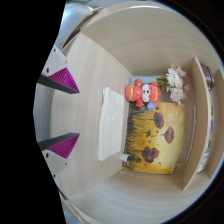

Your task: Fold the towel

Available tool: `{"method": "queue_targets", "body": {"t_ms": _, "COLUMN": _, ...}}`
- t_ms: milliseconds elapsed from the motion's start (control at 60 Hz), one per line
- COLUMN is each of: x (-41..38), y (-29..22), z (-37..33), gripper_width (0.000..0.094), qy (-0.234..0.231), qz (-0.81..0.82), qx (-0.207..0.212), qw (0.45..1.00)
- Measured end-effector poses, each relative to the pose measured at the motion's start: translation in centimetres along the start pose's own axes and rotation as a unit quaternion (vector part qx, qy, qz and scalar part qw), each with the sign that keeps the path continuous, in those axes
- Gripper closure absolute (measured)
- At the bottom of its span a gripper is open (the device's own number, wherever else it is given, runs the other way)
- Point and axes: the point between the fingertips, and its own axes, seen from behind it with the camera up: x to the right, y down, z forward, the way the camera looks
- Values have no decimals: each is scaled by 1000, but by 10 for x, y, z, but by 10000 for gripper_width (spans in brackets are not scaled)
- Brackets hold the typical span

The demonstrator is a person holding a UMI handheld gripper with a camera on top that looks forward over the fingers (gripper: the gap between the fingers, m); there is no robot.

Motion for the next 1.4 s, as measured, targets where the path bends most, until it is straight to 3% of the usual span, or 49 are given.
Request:
{"method": "queue_targets", "body": {"t_ms": 367, "x": -74, "y": -102, "z": 180, "gripper_width": 177, "qy": -1, "qz": 1, "qx": -3, "qw": 1000}}
{"method": "queue_targets", "body": {"t_ms": 517, "x": -82, "y": -116, "z": 235, "gripper_width": 230, "qy": 4, "qz": 1, "qx": -21, "qw": 1000}}
{"method": "queue_targets", "body": {"t_ms": 650, "x": -75, "y": -92, "z": 259, "gripper_width": 501, "qy": 21, "qz": -9, "qx": -70, "qw": 997}}
{"method": "queue_targets", "body": {"t_ms": 767, "x": -68, "y": -95, "z": 261, "gripper_width": 702, "qy": 32, "qz": -1, "qx": -53, "qw": 998}}
{"method": "queue_targets", "body": {"t_ms": 817, "x": -60, "y": -94, "z": 261, "gripper_width": 830, "qy": 40, "qz": -15, "qx": -52, "qw": 998}}
{"method": "queue_targets", "body": {"t_ms": 883, "x": -57, "y": -94, "z": 260, "gripper_width": 886, "qy": 41, "qz": -18, "qx": -55, "qw": 997}}
{"method": "queue_targets", "body": {"t_ms": 1050, "x": -56, "y": -100, "z": 256, "gripper_width": 904, "qy": 28, "qz": 21, "qx": -78, "qw": 996}}
{"method": "queue_targets", "body": {"t_ms": 1267, "x": 26, "y": -195, "z": 193, "gripper_width": 904, "qy": 97, "qz": -51, "qx": -11, "qw": 994}}
{"method": "queue_targets", "body": {"t_ms": 1400, "x": 107, "y": -216, "z": 163, "gripper_width": 901, "qy": 130, "qz": -56, "qx": 7, "qw": 990}}
